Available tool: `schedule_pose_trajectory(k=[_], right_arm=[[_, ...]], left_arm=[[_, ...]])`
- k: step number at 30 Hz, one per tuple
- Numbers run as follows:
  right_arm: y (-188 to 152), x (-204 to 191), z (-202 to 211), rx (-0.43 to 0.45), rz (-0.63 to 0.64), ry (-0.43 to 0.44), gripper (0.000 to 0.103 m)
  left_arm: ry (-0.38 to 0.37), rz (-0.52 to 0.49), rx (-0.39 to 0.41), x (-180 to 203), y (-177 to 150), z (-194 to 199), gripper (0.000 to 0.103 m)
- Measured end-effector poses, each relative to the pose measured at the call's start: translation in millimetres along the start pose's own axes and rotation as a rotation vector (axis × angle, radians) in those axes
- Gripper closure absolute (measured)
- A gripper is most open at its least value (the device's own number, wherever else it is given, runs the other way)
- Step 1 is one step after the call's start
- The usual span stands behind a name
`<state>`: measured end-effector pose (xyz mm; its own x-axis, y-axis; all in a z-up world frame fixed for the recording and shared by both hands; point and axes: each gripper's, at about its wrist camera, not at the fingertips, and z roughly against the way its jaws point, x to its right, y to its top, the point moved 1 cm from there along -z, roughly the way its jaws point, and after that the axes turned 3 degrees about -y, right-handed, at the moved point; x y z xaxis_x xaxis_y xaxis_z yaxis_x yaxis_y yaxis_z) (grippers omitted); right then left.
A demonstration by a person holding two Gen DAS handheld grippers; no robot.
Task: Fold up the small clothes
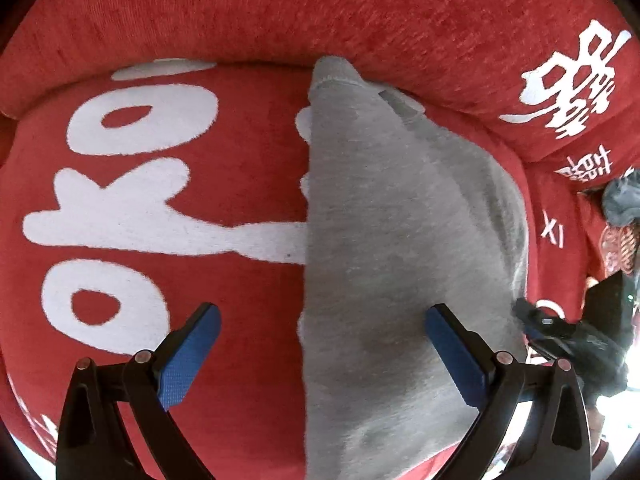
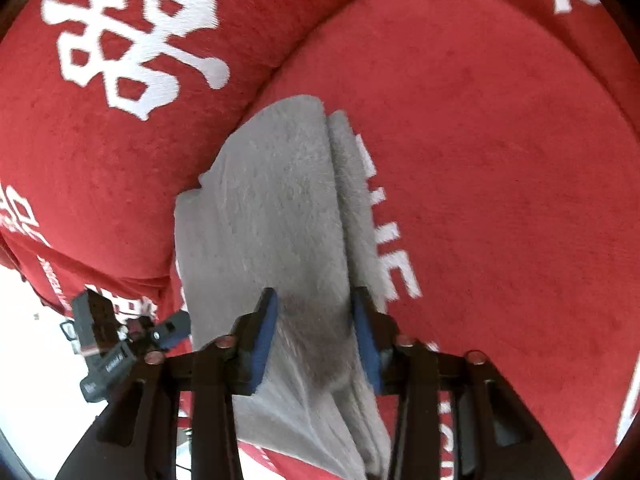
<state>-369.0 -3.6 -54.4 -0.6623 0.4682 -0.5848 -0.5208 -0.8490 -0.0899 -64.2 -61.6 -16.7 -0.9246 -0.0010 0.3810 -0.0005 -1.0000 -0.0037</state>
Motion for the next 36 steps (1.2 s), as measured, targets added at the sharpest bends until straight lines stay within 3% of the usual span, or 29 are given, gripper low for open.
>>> schedule_pose_trajectory(k=[4,7,10,18,19,21,23,30,36], right_arm=[[-2,-13,13,0.024,0.093,-0.036,0.091],[-3,-1,10,0.006,0.078,-0.083,0.095],[-3,2,12,0.003,0.063,-0.034,0.095],[-7,0,20,0.010,0.092,-0.026,0.090],[-6,1,23,0.017,0.091,-0.022,0.088],[-2,3,26,0.027,0.094,-0.021,0.067],[1,6,29,0.039,0.093,-0.016,0.056],[12,25,18,-0.033,0.047,0.086,0.056],[16,26,-7,-0.116,0.082,0.142,0.055]], left_arm=[[0.003,-0.052,0.005,9,-3,-1,0.000],[0.013,-0.072,0.003,11,-6,-5,0.000],[0.007,-0.073,0.006,11,-8,-6,0.000],[0.013,-0.108,0.022,11,-5,-7,0.002],[0.011,-0.110,0.021,12,-5,-8,0.002],[0.005,-0.105,0.015,11,-4,-8,0.002],[-0.013,-0.088,0.009,10,-1,-11,0.001],[-0.137,-0.066,-0.088,2,0,-26,0.001],[-0.168,-0.134,-0.130,20,3,-44,0.001]])
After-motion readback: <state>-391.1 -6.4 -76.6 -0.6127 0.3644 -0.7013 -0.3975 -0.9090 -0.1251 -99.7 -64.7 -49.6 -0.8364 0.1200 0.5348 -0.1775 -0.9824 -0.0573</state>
